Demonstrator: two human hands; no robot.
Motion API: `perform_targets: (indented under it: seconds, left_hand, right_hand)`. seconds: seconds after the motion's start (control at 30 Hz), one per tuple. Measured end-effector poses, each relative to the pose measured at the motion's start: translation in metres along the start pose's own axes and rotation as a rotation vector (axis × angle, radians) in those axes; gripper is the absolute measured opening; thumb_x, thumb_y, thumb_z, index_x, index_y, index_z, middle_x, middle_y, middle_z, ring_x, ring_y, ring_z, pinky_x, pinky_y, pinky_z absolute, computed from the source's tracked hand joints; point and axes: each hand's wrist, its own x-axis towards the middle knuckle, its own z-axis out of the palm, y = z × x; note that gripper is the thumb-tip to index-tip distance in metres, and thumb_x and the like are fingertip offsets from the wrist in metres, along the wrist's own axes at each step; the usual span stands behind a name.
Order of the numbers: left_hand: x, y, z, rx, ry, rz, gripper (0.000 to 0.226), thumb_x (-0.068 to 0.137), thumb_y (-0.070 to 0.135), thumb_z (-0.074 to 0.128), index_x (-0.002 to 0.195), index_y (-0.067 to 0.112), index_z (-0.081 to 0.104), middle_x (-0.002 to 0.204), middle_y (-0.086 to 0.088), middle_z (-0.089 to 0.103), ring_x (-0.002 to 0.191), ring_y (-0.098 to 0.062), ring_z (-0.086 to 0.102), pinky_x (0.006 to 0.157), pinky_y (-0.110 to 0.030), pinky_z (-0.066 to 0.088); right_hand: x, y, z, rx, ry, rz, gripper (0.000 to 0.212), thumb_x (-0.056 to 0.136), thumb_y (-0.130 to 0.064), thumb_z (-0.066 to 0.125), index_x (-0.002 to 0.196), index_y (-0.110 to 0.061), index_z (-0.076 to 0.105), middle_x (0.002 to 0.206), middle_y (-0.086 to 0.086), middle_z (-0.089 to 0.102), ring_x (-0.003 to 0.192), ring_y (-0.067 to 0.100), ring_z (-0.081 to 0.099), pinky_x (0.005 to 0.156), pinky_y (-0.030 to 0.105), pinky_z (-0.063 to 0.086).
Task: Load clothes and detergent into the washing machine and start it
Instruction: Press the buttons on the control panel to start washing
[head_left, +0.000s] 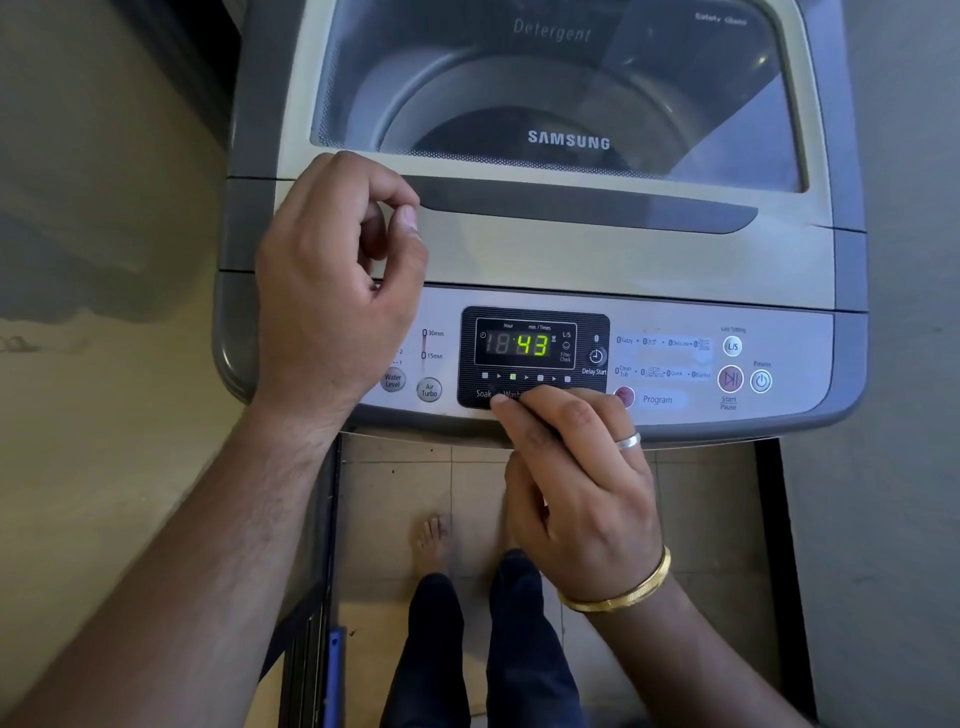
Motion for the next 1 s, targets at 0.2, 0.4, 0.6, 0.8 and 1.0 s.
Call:
perform_targets:
  seconds: [0.2,0.4,0.6,0.8,1.0]
  left_hand:
    - [-0.001,0.0,0.001,-0.001,-0.003,-0.009,0.01,0.105,0.003,0.064,0.101,-0.003,0.072,0.085,-0.01,0.062,0.074,-0.022,0.053,0.068,-0.026,0.043]
    - [-0.001,-0.001,0.001,0.001,-0.011,-0.006,0.01,0.105,0.003,0.065,0.101,-0.003,0.072,0.087,-0.007,0.06,0.074,-0.021,0.053,0.067,-0.025,0.042]
    - [0.0,0.0,0.0,0.007,-0.016,0.002,0.01,0.105,0.002,0.064,0.1,-0.003,0.071,0.091,0.0,0.057,0.074,-0.017,0.051,0.069,-0.017,0.039]
    - [0.0,-0.001,0.0,0.002,-0.019,-0.004,0.01,0.105,0.003,0.064,0.101,-0.003,0.071,0.088,-0.003,0.059,0.073,-0.02,0.052,0.067,-0.025,0.042]
    - [0.0,-0.003,-0.001,-0.009,-0.004,-0.012,0.012,0.107,0.005,0.063,0.105,-0.003,0.072,0.086,-0.003,0.059,0.073,-0.02,0.053,0.068,-0.025,0.044]
  right_hand:
    - [-0.001,0.0,-0.001,-0.005,0.033,0.032,0.032,0.093,0.012,0.054,0.112,0.006,0.08,0.109,0.021,0.076,0.091,0.039,0.073,0.108,0.032,0.051]
    - [-0.001,-0.003,0.002,-0.055,0.033,0.037,0.031,0.093,0.011,0.055,0.112,0.006,0.08,0.11,0.021,0.076,0.089,0.039,0.072,0.109,0.031,0.048]
    - [0.0,-0.009,0.006,-0.102,0.076,0.054,0.029,0.097,0.009,0.054,0.107,0.006,0.081,0.108,0.022,0.077,0.086,0.039,0.072,0.107,0.031,0.047]
    - [0.002,-0.011,0.008,-0.03,0.095,0.09,0.03,0.094,0.01,0.057,0.109,0.002,0.081,0.104,0.019,0.076,0.088,0.038,0.072,0.106,0.034,0.05]
    - [0.012,-0.026,0.017,0.014,0.087,-0.017,0.034,0.099,0.0,0.057,0.123,-0.008,0.08,0.094,0.016,0.073,0.078,0.033,0.064,0.07,0.049,0.055]
